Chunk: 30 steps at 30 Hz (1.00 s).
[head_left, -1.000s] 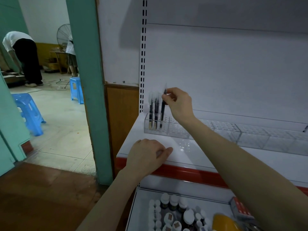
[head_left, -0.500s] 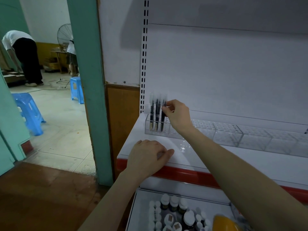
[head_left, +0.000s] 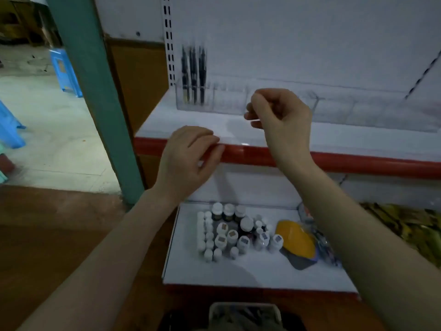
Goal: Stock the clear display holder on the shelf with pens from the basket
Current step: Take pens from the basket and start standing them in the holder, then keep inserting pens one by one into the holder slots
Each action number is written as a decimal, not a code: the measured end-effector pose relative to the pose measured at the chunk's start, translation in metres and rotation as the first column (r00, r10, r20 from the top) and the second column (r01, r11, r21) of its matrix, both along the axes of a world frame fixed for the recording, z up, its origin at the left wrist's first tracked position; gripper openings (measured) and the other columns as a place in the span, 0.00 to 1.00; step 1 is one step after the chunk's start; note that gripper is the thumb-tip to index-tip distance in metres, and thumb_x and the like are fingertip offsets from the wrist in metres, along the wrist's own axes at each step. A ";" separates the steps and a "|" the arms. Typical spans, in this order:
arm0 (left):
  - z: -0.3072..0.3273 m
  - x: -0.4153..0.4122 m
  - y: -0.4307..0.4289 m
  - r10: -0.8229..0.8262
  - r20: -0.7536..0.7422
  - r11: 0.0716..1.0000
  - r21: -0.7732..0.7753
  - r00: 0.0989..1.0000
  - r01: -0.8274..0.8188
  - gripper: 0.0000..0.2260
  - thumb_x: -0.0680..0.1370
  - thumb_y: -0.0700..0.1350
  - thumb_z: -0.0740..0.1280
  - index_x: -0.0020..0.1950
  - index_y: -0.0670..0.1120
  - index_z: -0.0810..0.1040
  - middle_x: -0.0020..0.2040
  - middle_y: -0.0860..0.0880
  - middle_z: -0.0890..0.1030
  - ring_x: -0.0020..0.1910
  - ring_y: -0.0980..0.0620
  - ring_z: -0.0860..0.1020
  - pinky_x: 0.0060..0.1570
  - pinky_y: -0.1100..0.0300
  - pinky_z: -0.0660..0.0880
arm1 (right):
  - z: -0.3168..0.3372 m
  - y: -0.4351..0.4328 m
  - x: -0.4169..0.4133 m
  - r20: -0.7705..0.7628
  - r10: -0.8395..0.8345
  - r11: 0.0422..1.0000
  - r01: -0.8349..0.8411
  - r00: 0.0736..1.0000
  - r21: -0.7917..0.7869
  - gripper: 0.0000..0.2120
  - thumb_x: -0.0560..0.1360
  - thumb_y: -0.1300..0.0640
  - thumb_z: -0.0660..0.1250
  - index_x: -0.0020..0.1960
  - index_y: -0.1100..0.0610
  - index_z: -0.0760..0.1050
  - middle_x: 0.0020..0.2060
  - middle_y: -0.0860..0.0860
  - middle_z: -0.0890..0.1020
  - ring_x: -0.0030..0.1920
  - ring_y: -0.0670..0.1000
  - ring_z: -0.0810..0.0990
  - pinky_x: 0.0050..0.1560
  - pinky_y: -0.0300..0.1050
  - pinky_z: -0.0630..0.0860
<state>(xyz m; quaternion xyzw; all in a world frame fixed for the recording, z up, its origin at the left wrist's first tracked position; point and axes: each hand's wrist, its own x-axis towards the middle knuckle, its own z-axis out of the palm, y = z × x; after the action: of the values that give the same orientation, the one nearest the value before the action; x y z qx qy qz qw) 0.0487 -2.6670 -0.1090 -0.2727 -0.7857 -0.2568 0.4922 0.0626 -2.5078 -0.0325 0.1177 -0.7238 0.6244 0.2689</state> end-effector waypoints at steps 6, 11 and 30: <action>-0.140 0.081 0.052 -0.151 0.400 0.988 0.030 0.904 0.152 0.12 0.76 0.44 0.63 0.44 0.37 0.81 0.41 0.41 0.81 0.42 0.46 0.77 0.45 0.54 0.74 | -0.139 0.048 0.070 0.230 -0.030 0.994 0.004 0.973 0.113 0.03 0.77 0.62 0.64 0.47 0.59 0.76 0.36 0.51 0.81 0.39 0.49 0.82 0.42 0.44 0.80; -0.269 0.131 0.073 0.014 0.952 0.993 -0.050 0.307 0.109 0.16 0.78 0.46 0.64 0.62 0.40 0.74 0.57 0.41 0.75 0.56 0.44 0.75 0.53 0.57 0.71 | -0.302 0.097 0.102 0.644 -0.144 0.971 -0.019 0.752 0.239 0.06 0.78 0.61 0.63 0.47 0.64 0.75 0.38 0.59 0.79 0.42 0.59 0.80 0.43 0.46 0.80; -0.516 0.131 0.118 0.445 0.877 0.681 -0.462 0.180 0.568 0.38 0.73 0.60 0.66 0.74 0.42 0.55 0.70 0.43 0.63 0.70 0.43 0.61 0.68 0.50 0.61 | -0.581 0.129 0.133 0.828 -0.432 0.612 -0.558 0.357 0.560 0.17 0.79 0.57 0.62 0.66 0.59 0.66 0.57 0.58 0.76 0.53 0.57 0.77 0.49 0.48 0.74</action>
<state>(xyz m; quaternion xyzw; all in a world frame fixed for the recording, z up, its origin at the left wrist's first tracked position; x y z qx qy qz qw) 0.1797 -2.5488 -0.6246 -0.2474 -0.9202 -0.0547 -0.2982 0.1954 -2.3787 -0.6135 -0.1205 -0.9251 0.1971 -0.3013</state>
